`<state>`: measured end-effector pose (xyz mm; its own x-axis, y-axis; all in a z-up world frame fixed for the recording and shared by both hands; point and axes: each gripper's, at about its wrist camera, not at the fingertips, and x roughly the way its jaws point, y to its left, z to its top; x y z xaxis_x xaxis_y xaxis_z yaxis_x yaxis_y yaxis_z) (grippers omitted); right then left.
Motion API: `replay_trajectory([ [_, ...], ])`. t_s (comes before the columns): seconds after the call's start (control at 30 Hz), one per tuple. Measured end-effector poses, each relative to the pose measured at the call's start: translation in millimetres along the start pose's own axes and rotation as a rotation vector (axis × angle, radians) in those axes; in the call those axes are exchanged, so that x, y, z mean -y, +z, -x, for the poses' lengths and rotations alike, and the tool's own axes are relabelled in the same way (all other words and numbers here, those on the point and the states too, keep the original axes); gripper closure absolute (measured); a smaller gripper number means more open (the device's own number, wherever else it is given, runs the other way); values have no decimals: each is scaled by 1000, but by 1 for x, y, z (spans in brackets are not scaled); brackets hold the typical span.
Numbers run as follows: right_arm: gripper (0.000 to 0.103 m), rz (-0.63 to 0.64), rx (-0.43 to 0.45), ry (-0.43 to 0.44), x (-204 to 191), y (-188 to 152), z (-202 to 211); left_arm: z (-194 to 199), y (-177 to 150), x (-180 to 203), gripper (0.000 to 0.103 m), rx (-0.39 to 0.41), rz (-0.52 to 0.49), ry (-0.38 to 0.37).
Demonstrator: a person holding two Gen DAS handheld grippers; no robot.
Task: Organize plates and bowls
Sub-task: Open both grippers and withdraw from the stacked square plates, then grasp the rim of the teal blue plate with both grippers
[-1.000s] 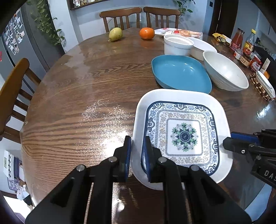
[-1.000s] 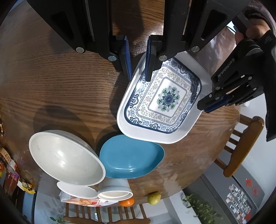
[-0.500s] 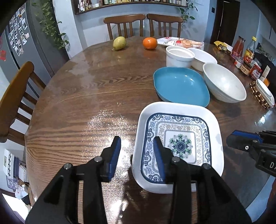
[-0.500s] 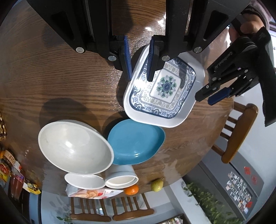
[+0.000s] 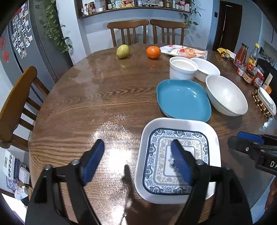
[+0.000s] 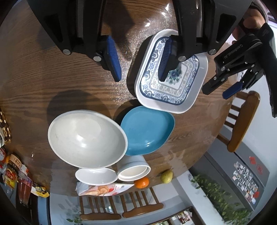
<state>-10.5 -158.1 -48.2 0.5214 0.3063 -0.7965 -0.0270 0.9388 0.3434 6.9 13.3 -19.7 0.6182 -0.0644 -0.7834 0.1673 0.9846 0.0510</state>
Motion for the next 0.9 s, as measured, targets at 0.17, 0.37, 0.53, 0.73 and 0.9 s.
replay_trajectory([
  [0.17,57,-17,2,8,3,5,-4,-3,7,-2,21,0,-2,5],
  [0.37,57,-50,9,6,9,14,-10,-11,22,-9,19,0,11,-2],
  [0.53,57,-89,13,4,15,23,-19,-18,40,-7,12,16,-13,0],
  [0.73,57,-133,17,5,20,27,-28,-30,51,-1,11,10,-47,-5],
  [0.9,57,-148,17,-8,19,29,-37,-43,55,7,11,6,-80,-6],
])
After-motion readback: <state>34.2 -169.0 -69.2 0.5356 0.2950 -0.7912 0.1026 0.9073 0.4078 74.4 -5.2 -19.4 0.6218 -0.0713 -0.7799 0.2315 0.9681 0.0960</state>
